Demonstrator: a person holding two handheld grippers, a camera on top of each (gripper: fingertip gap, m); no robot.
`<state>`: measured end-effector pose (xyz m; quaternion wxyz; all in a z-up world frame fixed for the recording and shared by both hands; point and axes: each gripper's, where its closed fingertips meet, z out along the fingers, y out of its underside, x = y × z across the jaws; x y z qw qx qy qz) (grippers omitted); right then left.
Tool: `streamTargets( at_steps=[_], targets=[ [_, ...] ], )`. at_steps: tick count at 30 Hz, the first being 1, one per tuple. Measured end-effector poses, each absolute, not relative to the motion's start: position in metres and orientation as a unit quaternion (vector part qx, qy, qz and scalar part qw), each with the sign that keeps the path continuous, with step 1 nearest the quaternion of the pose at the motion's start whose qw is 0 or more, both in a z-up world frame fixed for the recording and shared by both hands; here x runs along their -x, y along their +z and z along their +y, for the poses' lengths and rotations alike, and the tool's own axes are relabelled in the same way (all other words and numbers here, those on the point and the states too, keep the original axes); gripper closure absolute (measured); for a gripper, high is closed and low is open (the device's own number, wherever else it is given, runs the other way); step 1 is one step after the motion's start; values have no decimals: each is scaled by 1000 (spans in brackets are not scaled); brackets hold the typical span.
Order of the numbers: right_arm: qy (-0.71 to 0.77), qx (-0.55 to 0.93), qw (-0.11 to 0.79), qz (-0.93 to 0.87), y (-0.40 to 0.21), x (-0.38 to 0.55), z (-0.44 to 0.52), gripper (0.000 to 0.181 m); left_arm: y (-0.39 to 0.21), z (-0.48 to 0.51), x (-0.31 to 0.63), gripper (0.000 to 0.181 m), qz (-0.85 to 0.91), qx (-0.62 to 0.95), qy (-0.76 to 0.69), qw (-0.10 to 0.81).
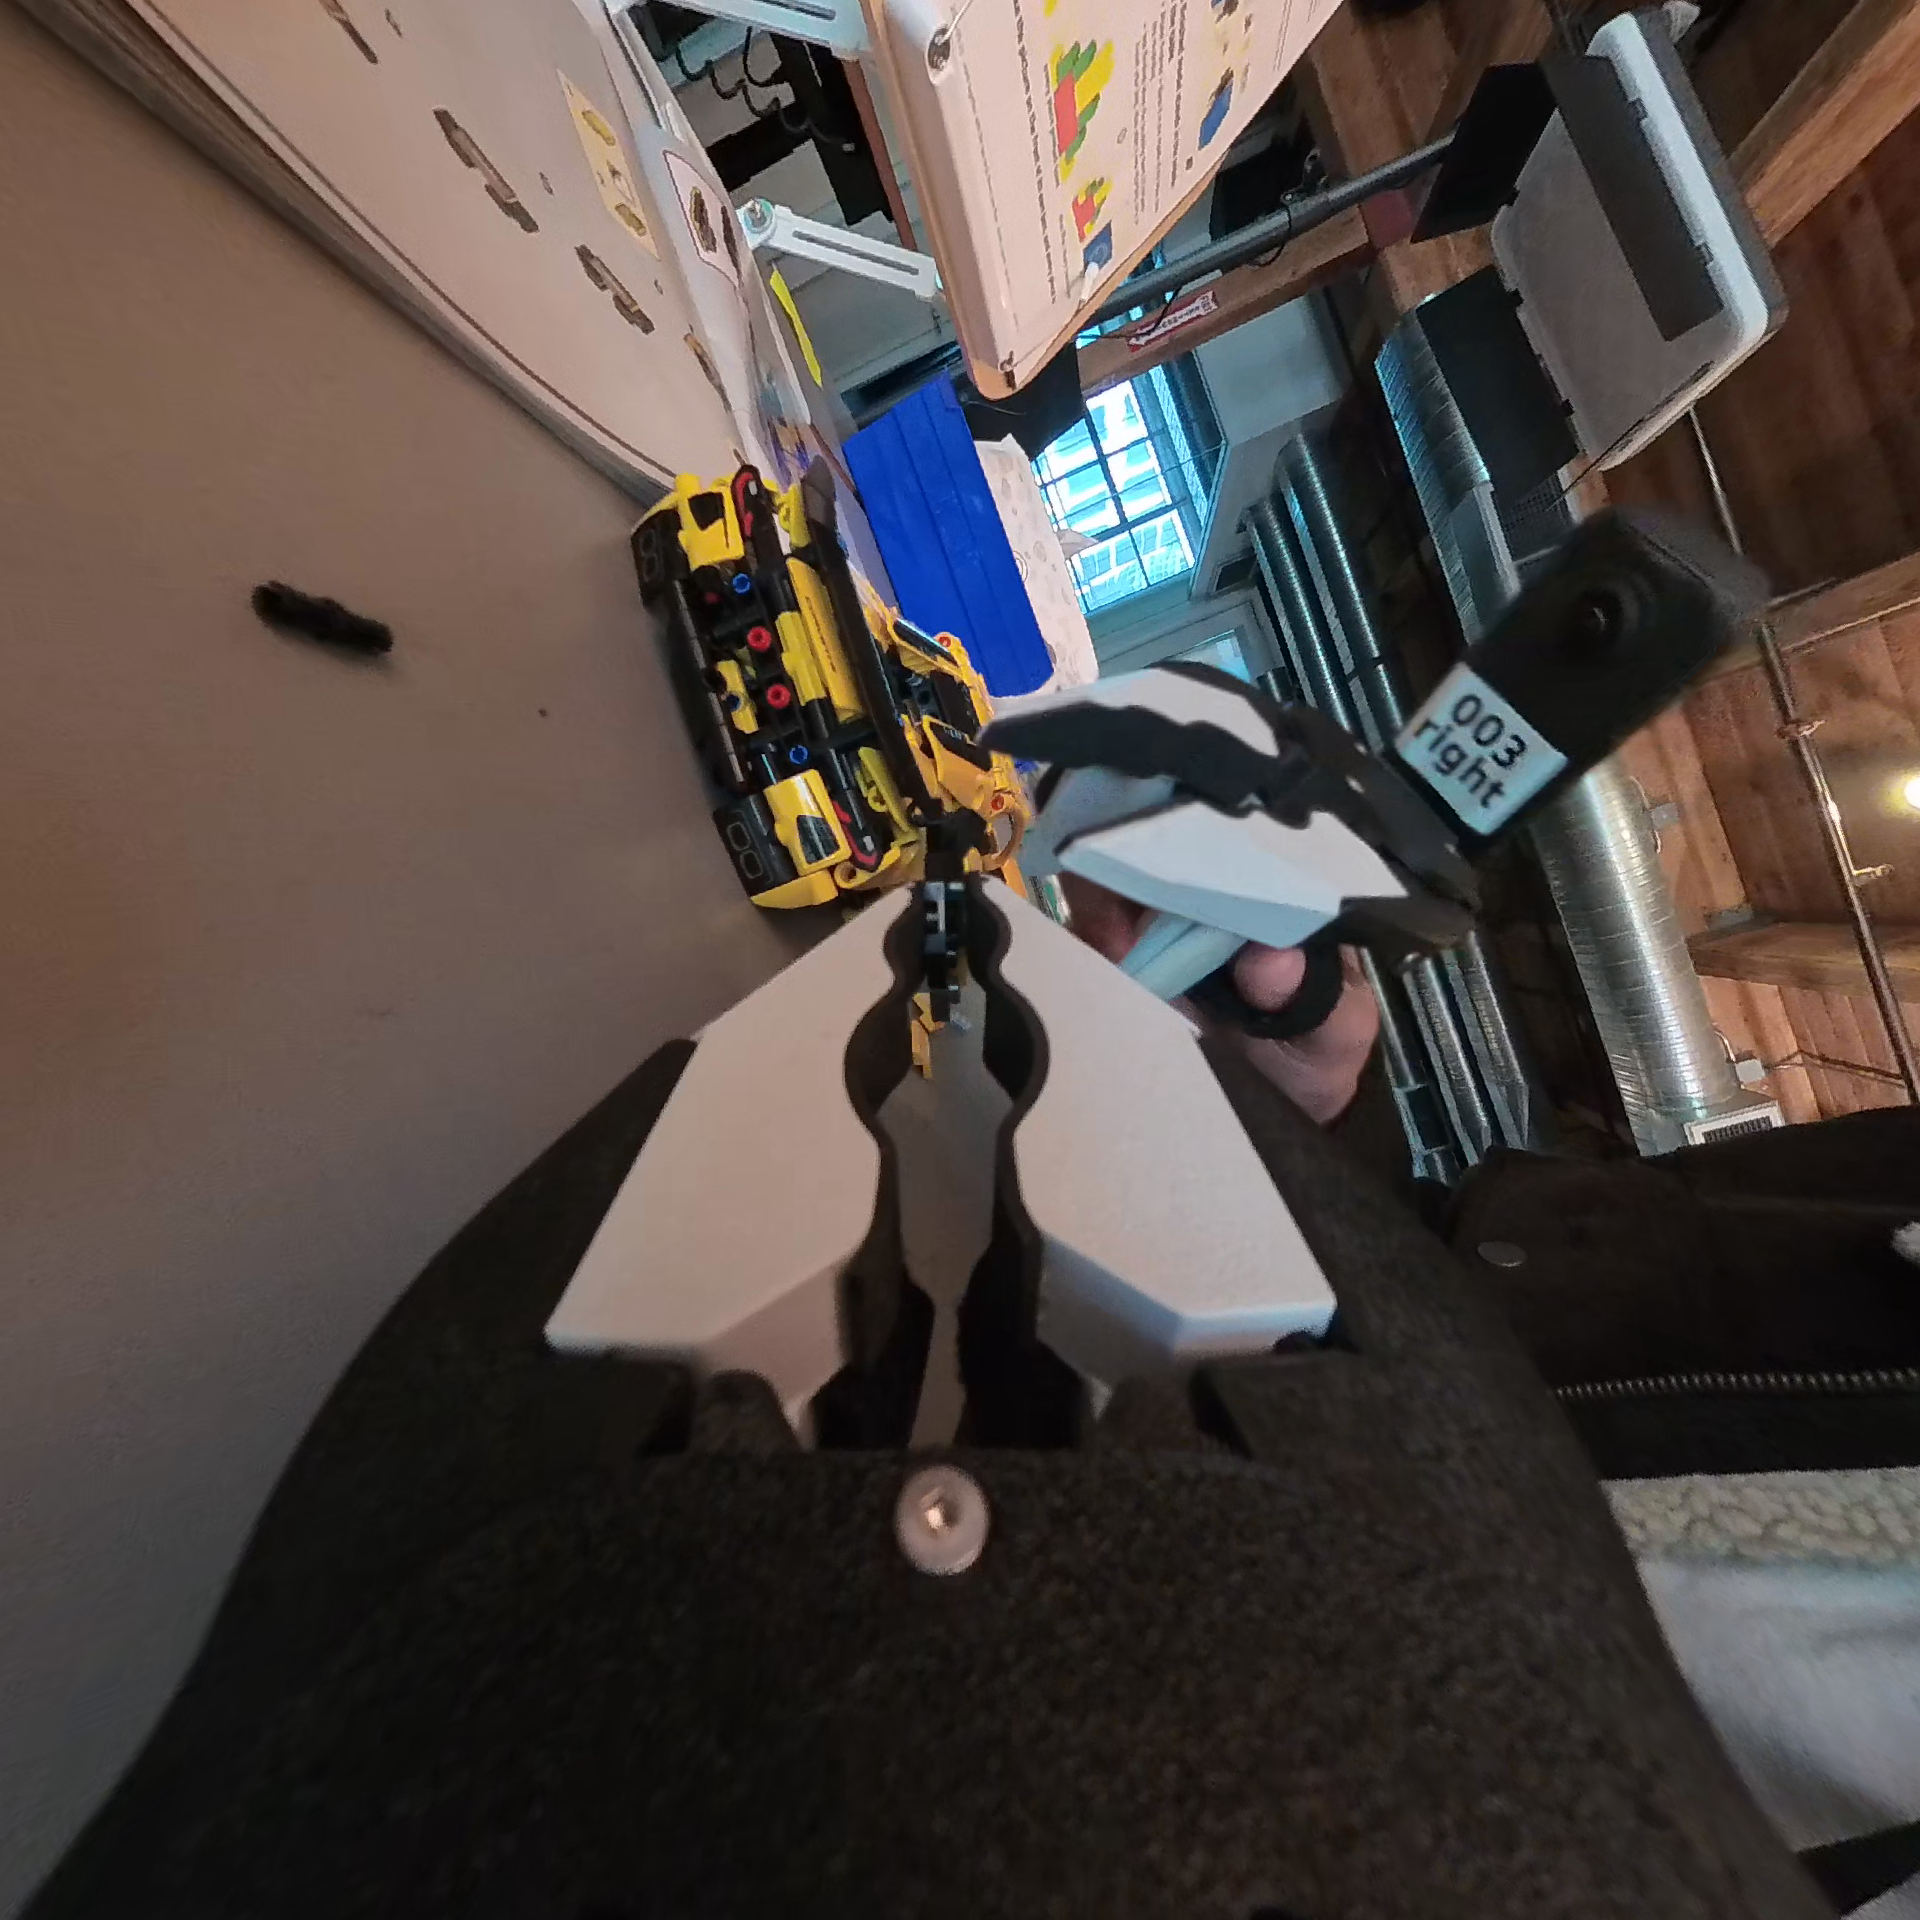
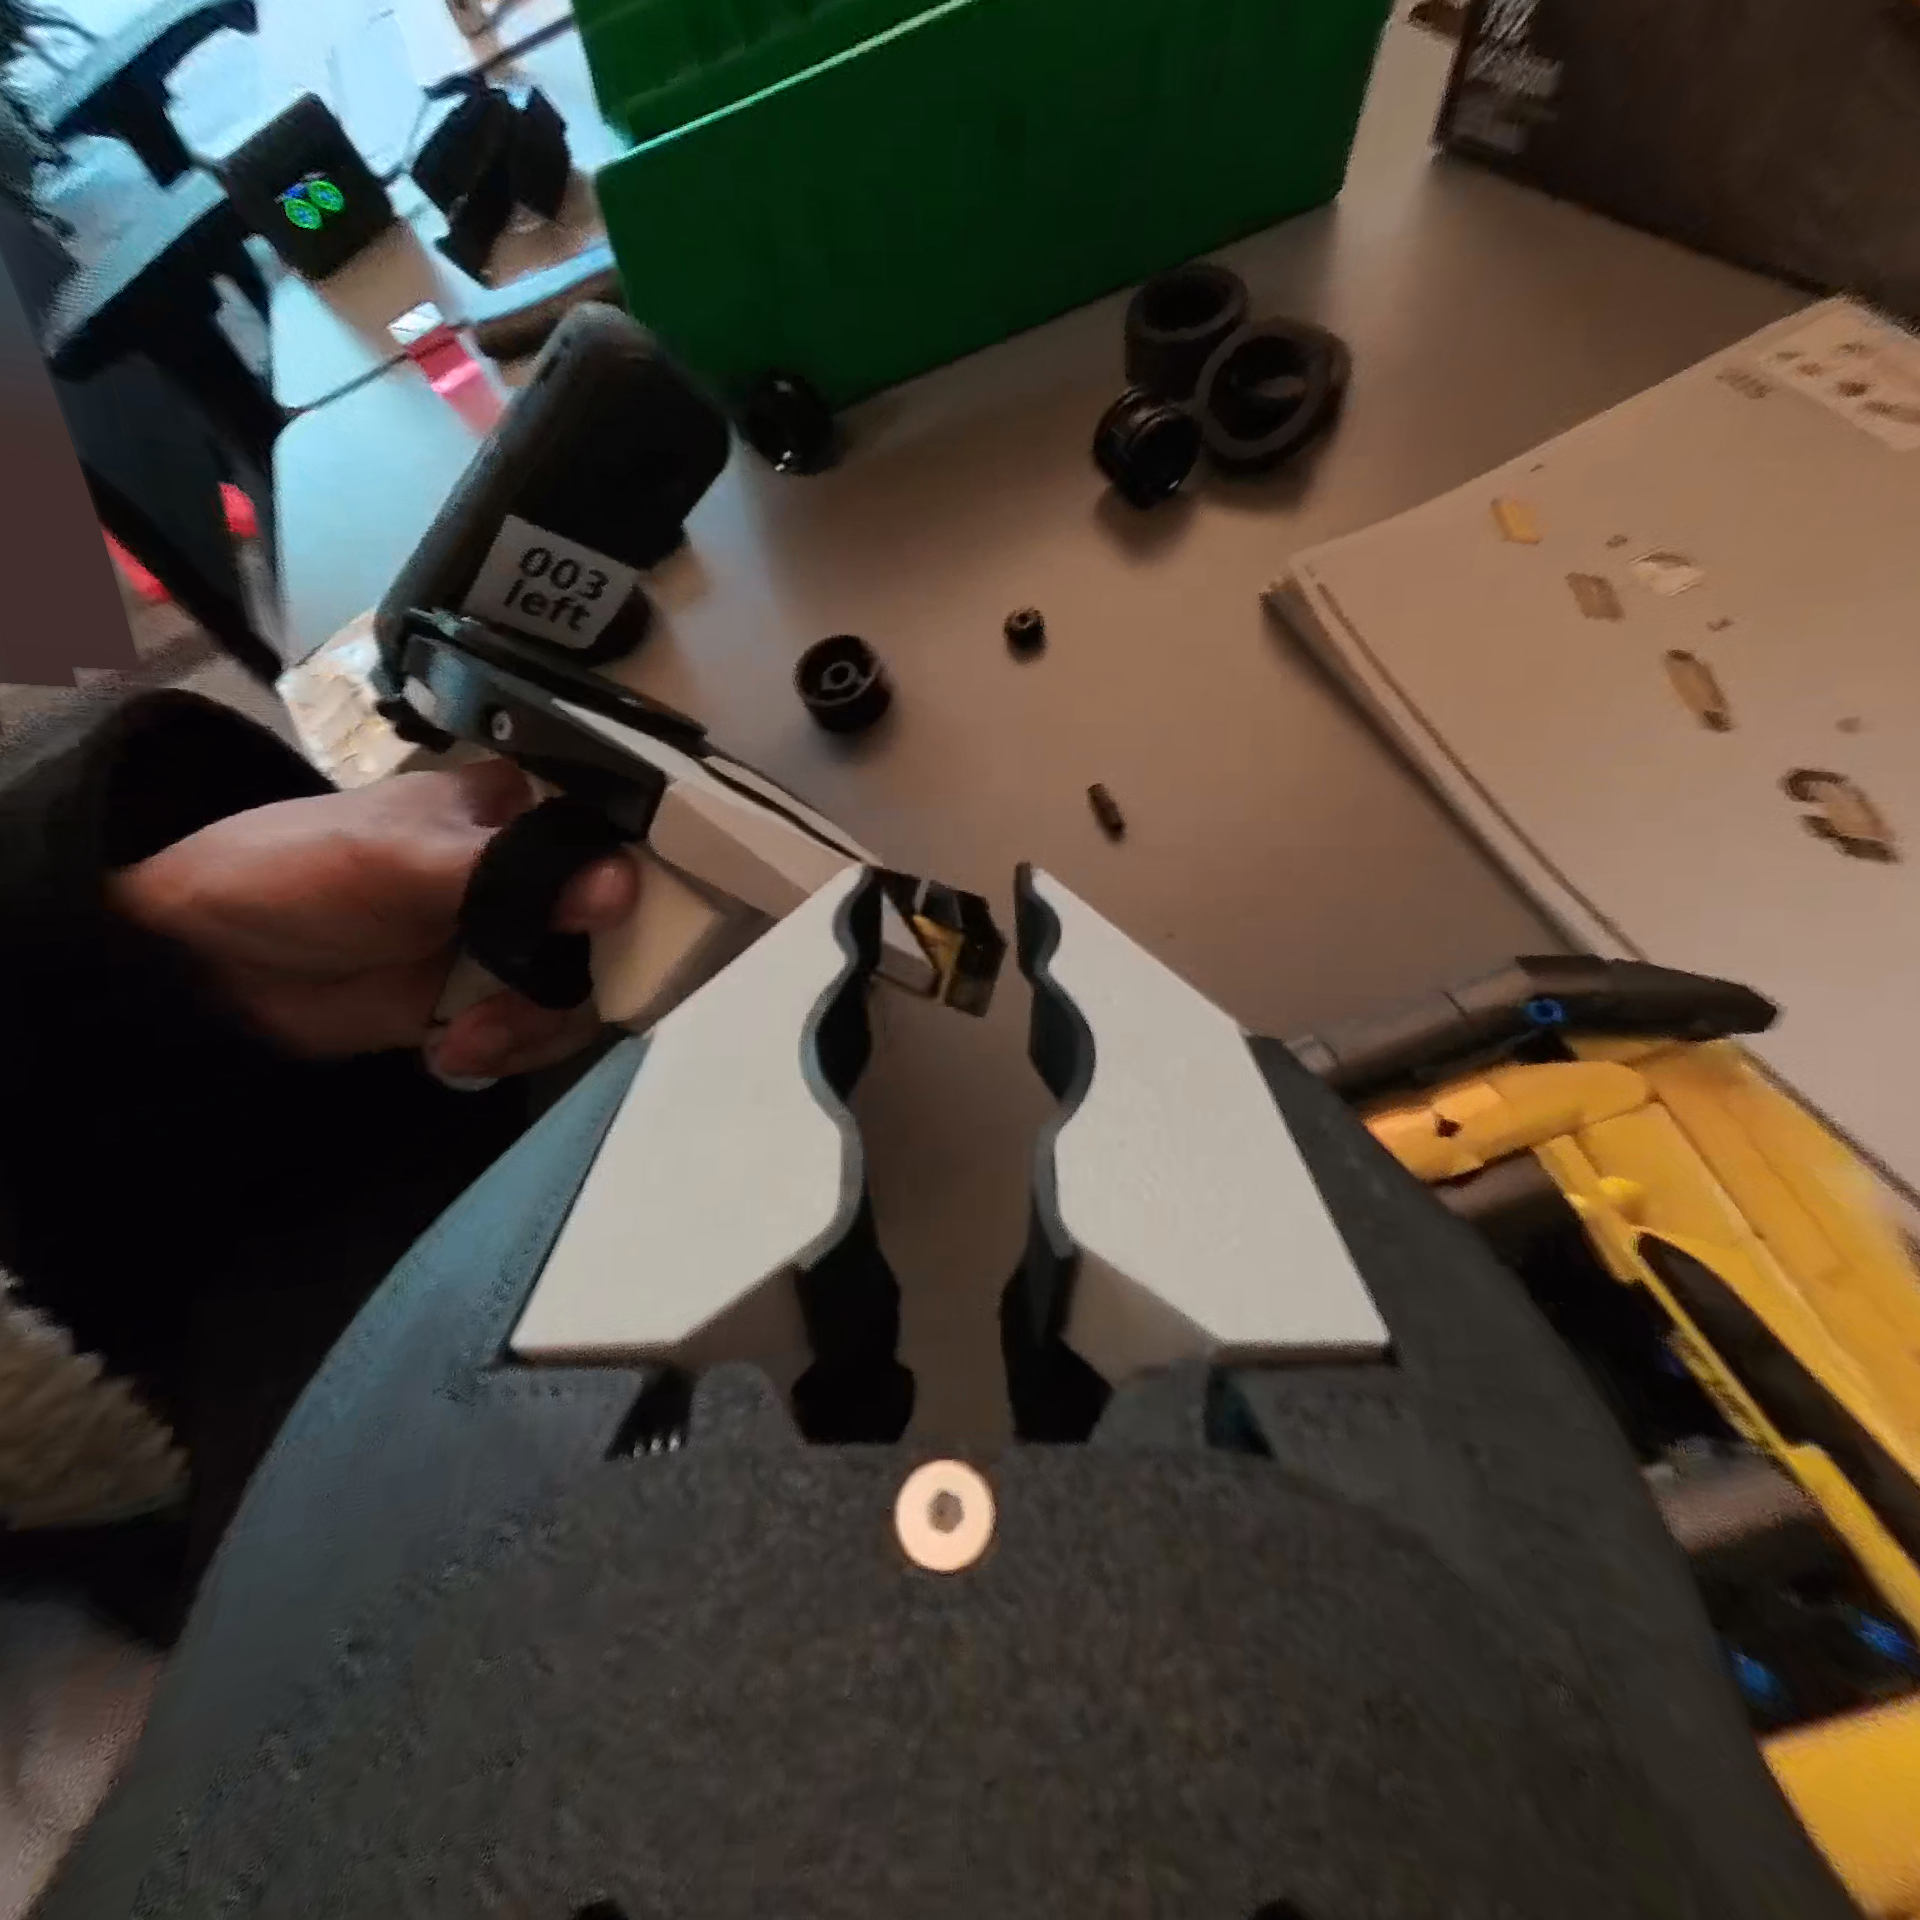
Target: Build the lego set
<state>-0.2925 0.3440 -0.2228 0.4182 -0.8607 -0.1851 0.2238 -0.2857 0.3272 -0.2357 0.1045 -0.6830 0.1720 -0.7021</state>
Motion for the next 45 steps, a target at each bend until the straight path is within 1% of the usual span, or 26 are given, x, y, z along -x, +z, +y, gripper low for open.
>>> streamTargets(
  at_steps=[6, 11, 14, 19, 24, 33, 39, 45],
  targets=[
    [387, 849, 344, -109, -227, 293, 344, 142, -235, 325, 285, 176, 179, 680, -703, 105],
    [425, 844, 309, -104, -231, 298, 340, 154, -235, 323, 284, 176, 185, 680, -702, 102],
    [426, 848, 300, -98, -236, 296, 340, 170, -235, 322, 284, 176, 188, 680, -702, 101],
    [453, 837, 295, -87, -233, 295, 337, 171, -232, 319, 284, 176, 196, 673, -707, 99],
    [521, 801, 288, -68, -216, 297, 332, 175, -216, 312, 287, 176, 208, 632, -740, 96],
    [560, 776, 279, -78, -207, 298, 321, 173, -207, 301, 288, 176, 237, 606, -754, 91],
    [593, 759, 246, -108, -200, 297, 302, 174, -201, 284, 286, 176, 303, 595, -737, 105],
    [590, 750, 253, -159, -186, 286, 285, 175, -189, 267, 275, 176, 378, 588, -707, 111]
  ],
)
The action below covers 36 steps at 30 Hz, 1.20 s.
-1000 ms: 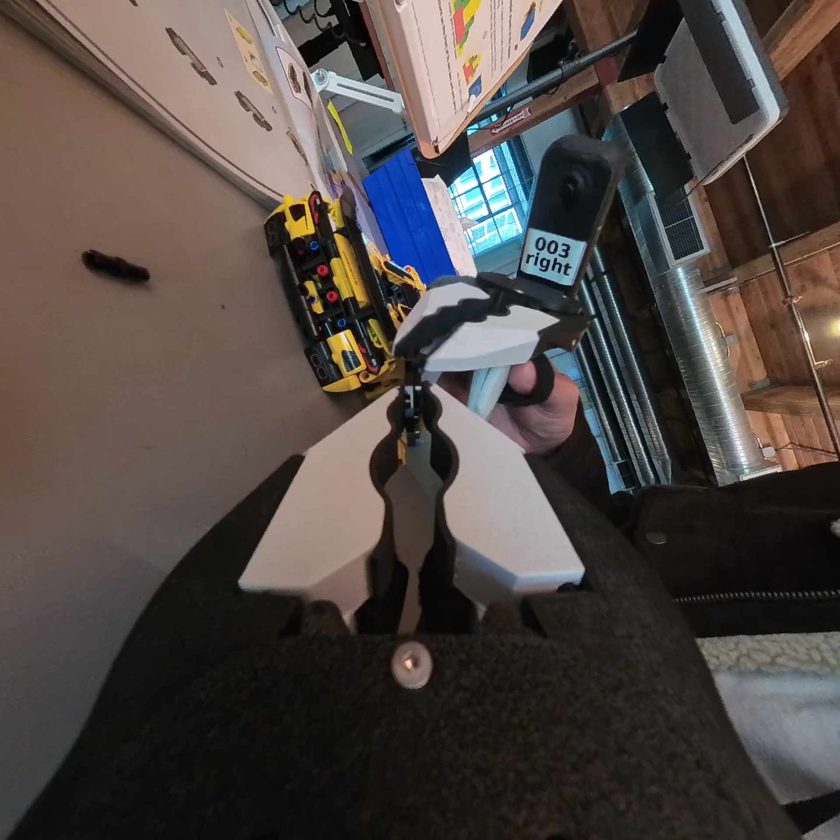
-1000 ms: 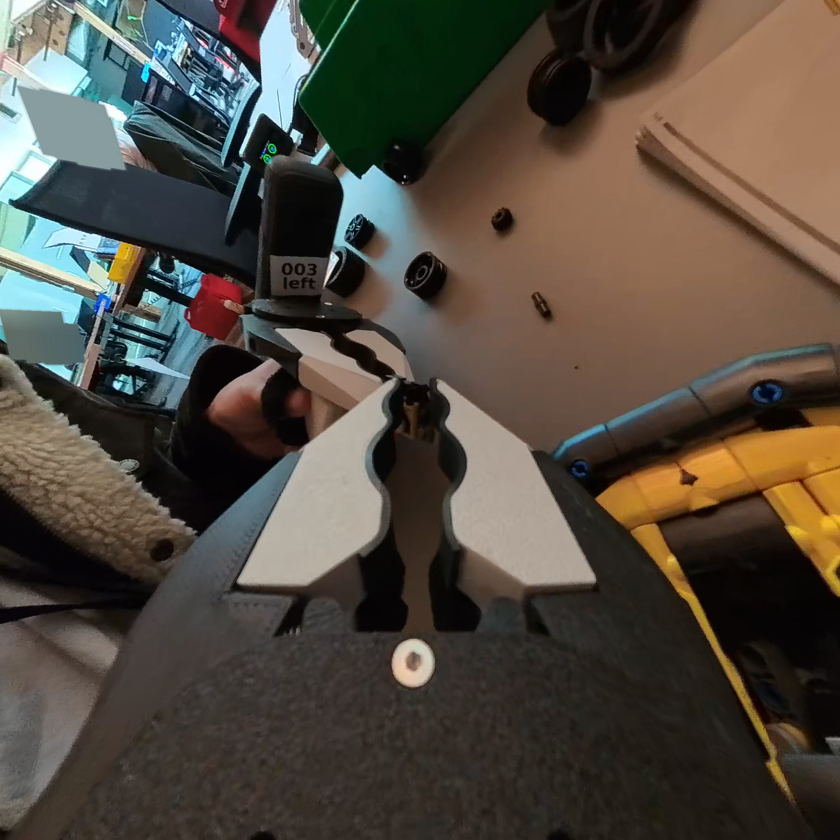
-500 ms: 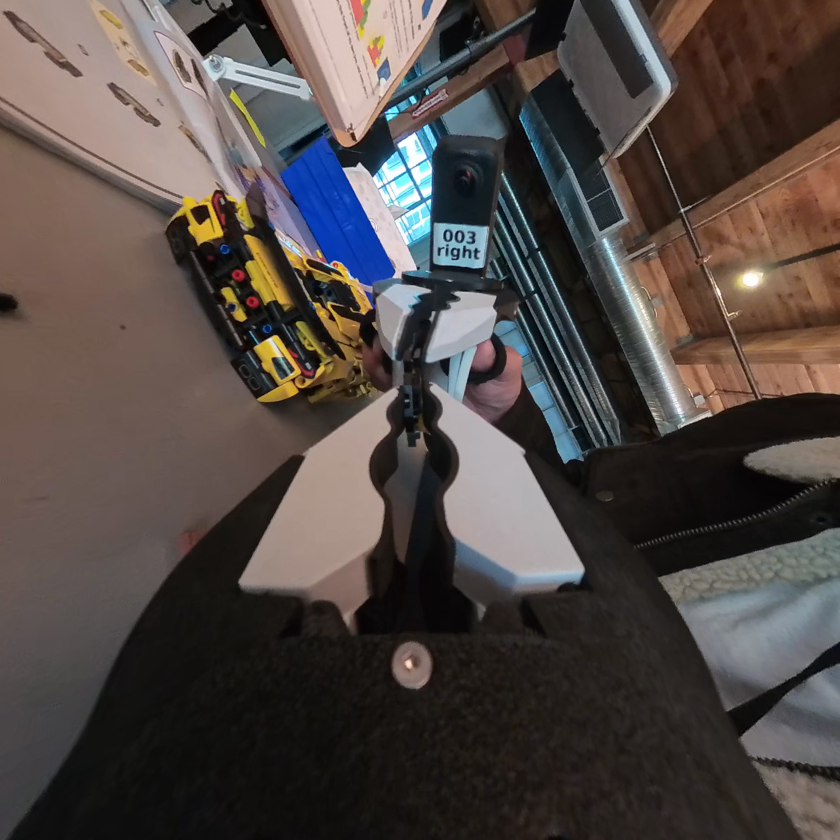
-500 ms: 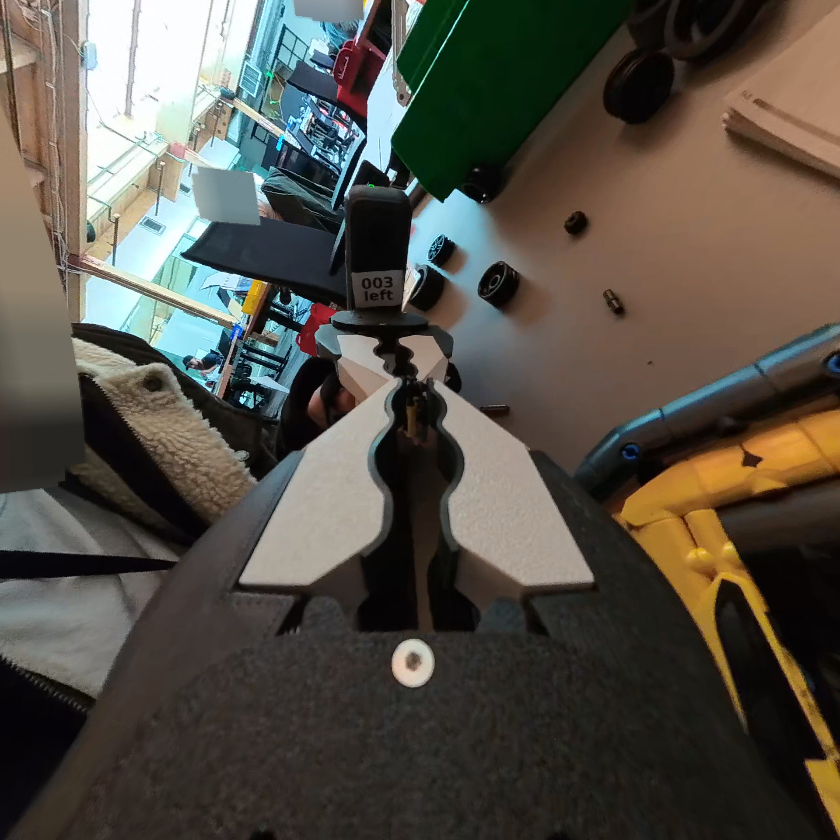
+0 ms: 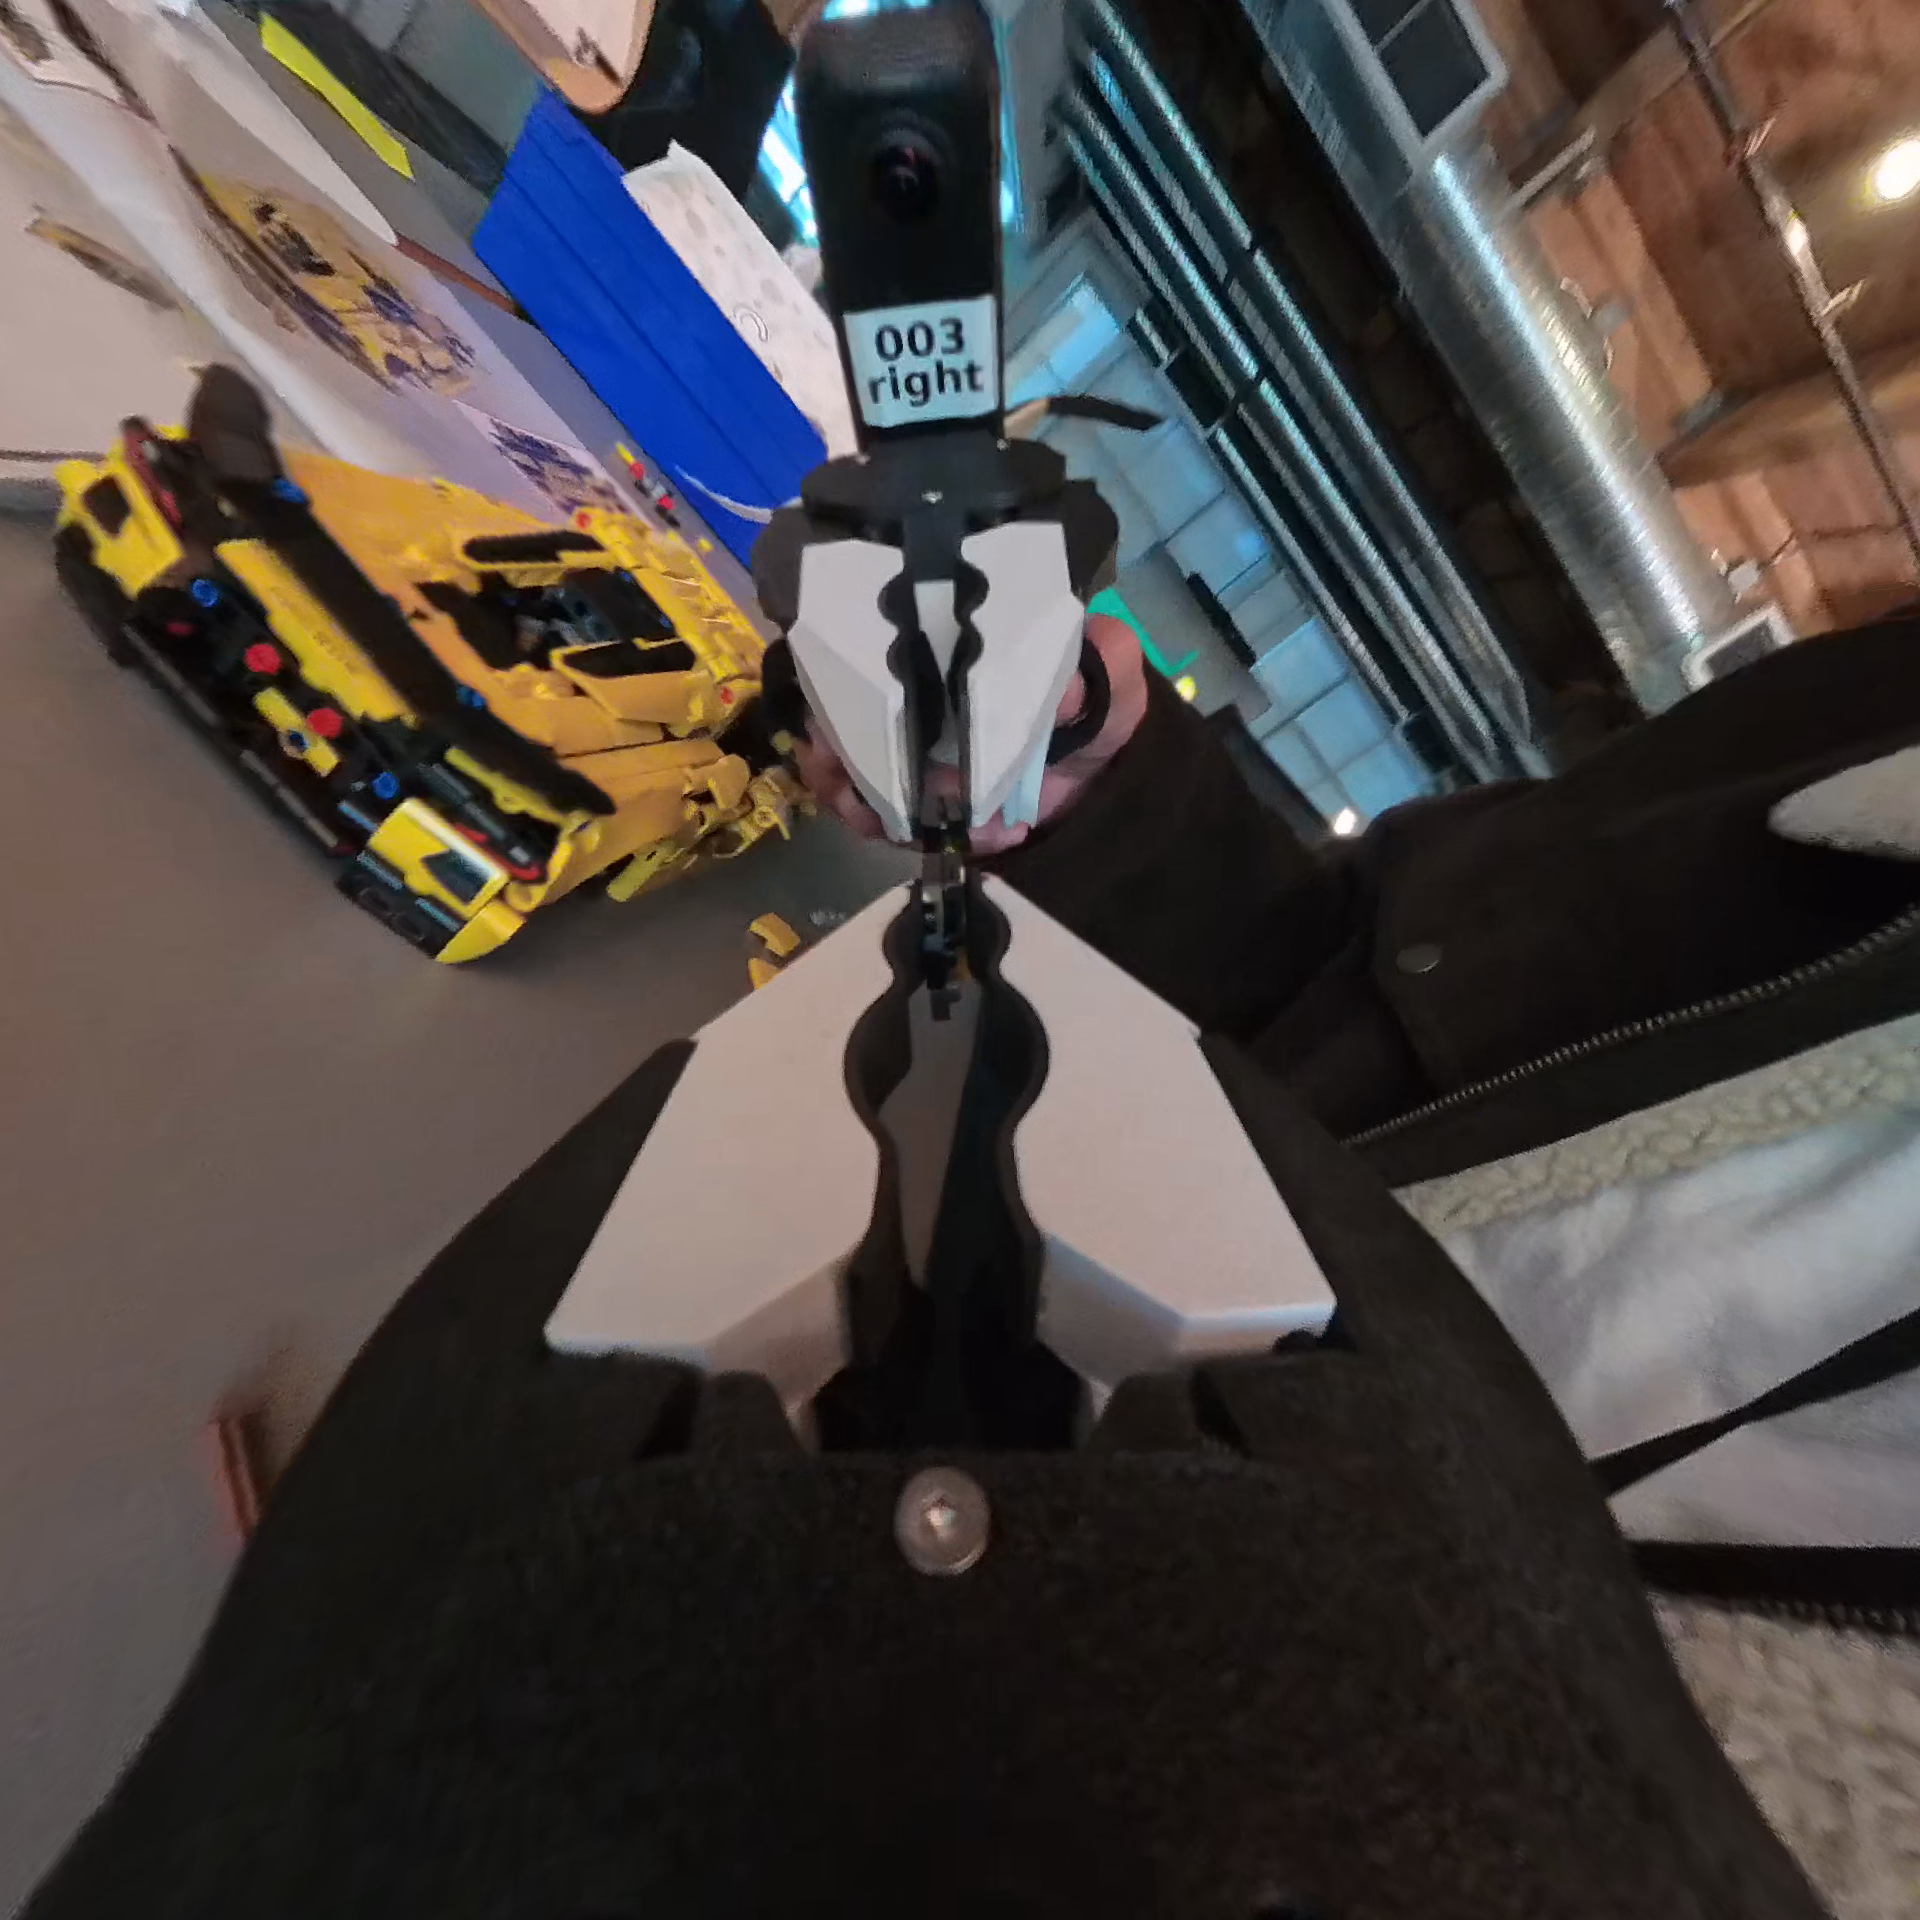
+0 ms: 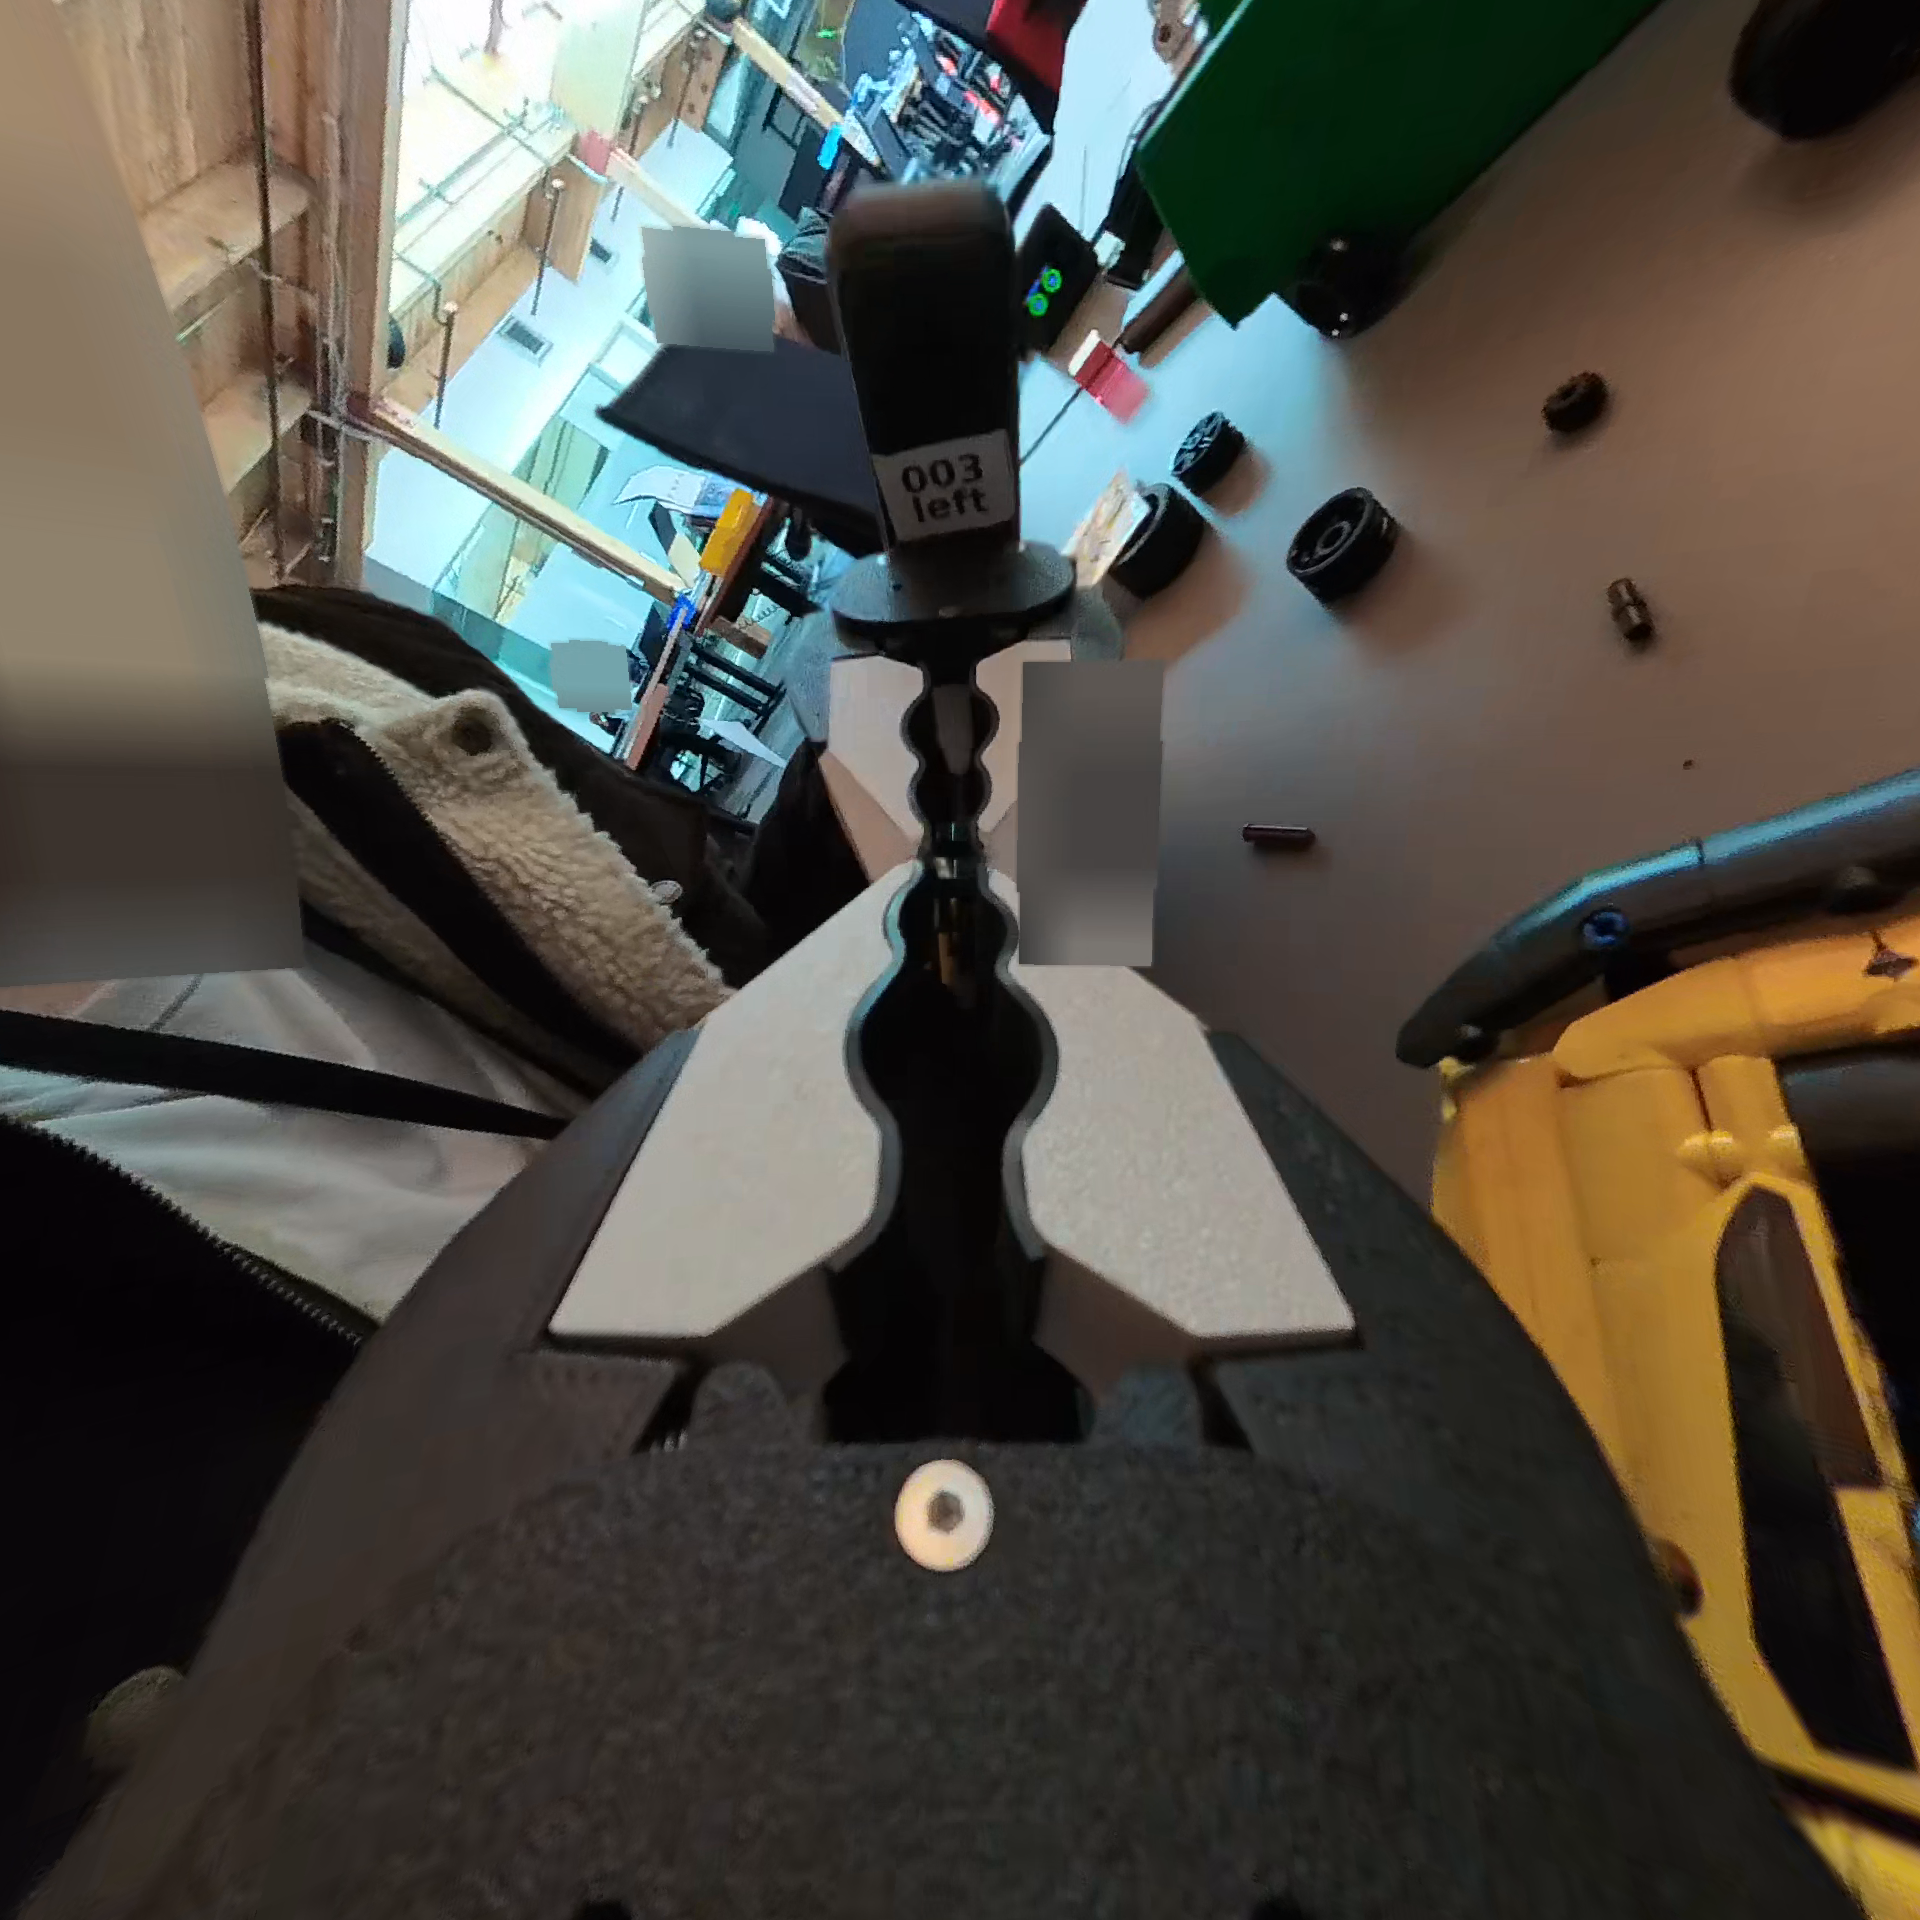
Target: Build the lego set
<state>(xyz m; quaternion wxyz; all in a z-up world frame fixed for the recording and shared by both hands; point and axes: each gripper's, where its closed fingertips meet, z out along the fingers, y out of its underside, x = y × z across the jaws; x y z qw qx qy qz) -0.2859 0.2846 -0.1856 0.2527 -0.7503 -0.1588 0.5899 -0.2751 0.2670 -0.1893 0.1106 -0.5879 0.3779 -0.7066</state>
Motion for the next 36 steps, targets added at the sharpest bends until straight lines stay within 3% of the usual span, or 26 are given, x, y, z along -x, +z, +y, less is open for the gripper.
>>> streamTargets(
  at_steps=[8, 17, 27, 36],
  targets=[
    [570, 720, 329, -220, -149, 238, 274, 174, -157, 260, 229, 175, 565, 581, -576, 109],
    [545, 683, 463, -151, -142, 161, 278, 175, -153, 260, 156, 175, 605, 537, -585, 54],
    [549, 696, 434, -158, -158, 157, 272, 175, -168, 254, 151, 175, 567, 514, -643, 31],
    [514, 715, 444, -166, -165, 161, 277, 175, -175, 260, 154, 175, 579, 523, -622, 69]
  ],
)
